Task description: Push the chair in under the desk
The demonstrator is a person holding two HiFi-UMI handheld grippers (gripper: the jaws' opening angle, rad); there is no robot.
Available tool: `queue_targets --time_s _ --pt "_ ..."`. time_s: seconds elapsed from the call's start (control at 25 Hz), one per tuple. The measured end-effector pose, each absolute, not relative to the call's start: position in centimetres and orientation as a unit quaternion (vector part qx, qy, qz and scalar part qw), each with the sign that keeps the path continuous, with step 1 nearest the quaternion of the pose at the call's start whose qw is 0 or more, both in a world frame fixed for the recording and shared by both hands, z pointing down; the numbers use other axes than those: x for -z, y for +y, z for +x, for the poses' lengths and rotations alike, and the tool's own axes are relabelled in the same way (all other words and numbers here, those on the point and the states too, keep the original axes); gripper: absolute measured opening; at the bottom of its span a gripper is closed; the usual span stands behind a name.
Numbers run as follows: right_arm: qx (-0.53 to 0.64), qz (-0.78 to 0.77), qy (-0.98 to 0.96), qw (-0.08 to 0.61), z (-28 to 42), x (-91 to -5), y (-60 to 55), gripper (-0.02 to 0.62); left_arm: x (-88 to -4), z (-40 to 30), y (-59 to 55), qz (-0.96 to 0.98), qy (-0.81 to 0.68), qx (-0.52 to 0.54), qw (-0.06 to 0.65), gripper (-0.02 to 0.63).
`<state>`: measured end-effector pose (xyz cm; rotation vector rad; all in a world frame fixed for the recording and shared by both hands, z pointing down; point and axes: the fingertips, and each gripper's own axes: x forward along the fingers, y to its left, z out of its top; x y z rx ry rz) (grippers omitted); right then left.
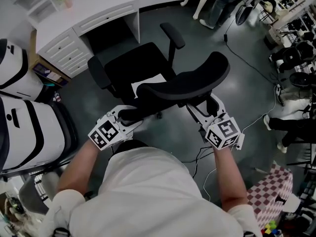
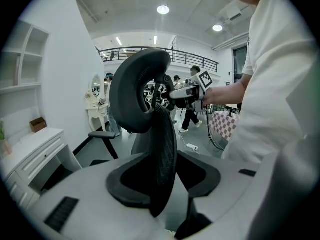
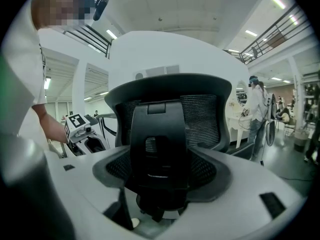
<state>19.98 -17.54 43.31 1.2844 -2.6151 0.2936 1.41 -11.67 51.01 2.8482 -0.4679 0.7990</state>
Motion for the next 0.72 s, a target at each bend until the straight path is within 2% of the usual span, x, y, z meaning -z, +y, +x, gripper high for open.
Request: queue_targets --time_s 0.72 --pt "-0.104 0.438 -0.886 0.112 14.6 -43.4 -21.3 0.316 -51.0 -4.1 -16.0 0.95 -0.159 -0.26 0.062 0.163"
